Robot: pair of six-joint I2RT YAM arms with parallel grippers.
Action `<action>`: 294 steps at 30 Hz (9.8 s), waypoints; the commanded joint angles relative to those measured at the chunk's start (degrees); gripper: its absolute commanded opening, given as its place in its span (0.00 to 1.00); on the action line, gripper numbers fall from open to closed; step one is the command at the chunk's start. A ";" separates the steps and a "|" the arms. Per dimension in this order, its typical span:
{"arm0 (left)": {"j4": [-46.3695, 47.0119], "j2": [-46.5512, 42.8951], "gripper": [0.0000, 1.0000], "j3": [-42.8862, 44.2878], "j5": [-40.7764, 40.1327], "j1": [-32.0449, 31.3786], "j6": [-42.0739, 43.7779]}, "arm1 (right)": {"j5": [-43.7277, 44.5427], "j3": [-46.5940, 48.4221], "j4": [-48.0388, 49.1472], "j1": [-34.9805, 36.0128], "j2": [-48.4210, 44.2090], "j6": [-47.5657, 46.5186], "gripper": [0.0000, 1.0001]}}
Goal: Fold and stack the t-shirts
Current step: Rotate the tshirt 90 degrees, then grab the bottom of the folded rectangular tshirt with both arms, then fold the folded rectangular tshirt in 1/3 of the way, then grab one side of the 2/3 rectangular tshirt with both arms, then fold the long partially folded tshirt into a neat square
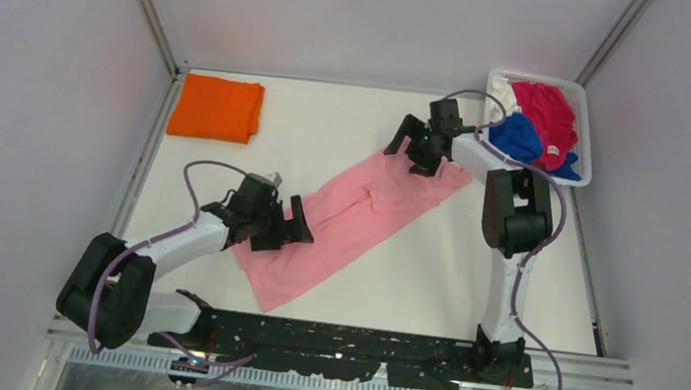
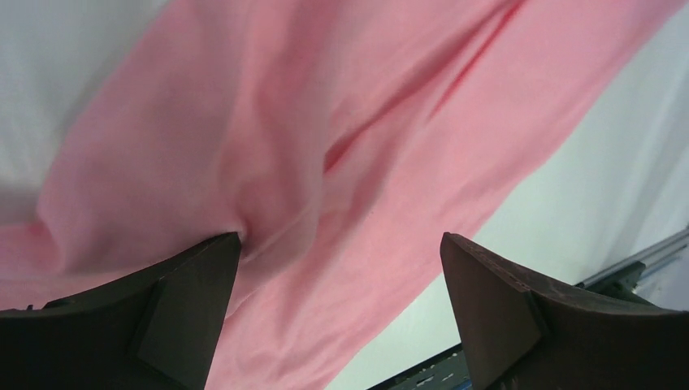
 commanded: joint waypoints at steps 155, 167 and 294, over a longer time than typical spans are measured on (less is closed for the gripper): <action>-15.74 48.70 0.28 69.17 -6.43 -2.56 9.49 | 7.07 -22.16 15.03 6.25 -19.31 -10.33 0.16; -14.15 34.46 1.00 57.39 -4.30 0.45 8.63 | 8.71 -21.62 10.71 3.16 -25.61 -12.62 0.97; -19.88 40.03 0.55 62.61 -7.26 1.23 9.48 | -8.91 -31.54 25.45 -3.47 -24.82 1.60 0.61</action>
